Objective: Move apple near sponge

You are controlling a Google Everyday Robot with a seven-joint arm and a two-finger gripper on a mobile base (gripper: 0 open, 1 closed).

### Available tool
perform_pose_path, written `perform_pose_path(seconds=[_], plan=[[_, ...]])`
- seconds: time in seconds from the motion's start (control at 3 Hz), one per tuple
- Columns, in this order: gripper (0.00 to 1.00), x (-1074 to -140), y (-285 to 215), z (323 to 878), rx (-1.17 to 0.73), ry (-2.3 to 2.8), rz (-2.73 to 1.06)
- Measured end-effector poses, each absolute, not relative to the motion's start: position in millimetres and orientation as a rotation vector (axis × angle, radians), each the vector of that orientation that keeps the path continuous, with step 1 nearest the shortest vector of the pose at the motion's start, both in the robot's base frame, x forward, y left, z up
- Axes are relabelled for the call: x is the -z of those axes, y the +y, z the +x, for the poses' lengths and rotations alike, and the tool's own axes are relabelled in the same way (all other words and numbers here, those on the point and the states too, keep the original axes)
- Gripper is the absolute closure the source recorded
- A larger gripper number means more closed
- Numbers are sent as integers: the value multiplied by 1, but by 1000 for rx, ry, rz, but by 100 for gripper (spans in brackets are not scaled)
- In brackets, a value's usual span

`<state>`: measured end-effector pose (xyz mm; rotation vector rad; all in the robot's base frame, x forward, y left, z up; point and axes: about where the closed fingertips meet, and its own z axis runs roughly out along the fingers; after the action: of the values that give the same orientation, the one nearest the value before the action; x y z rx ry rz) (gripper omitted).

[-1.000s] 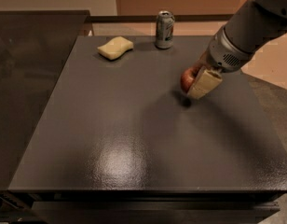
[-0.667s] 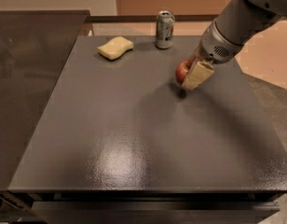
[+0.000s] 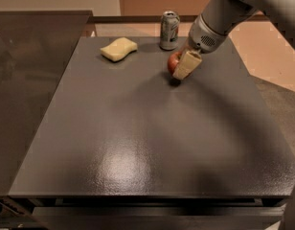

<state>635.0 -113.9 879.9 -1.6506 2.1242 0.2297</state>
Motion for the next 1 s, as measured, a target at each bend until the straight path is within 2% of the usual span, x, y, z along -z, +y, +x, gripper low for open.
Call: perform_pose_path(seconds=[1.0], plan=[[100, -877, -62, 694, -245, 2026, -1727]])
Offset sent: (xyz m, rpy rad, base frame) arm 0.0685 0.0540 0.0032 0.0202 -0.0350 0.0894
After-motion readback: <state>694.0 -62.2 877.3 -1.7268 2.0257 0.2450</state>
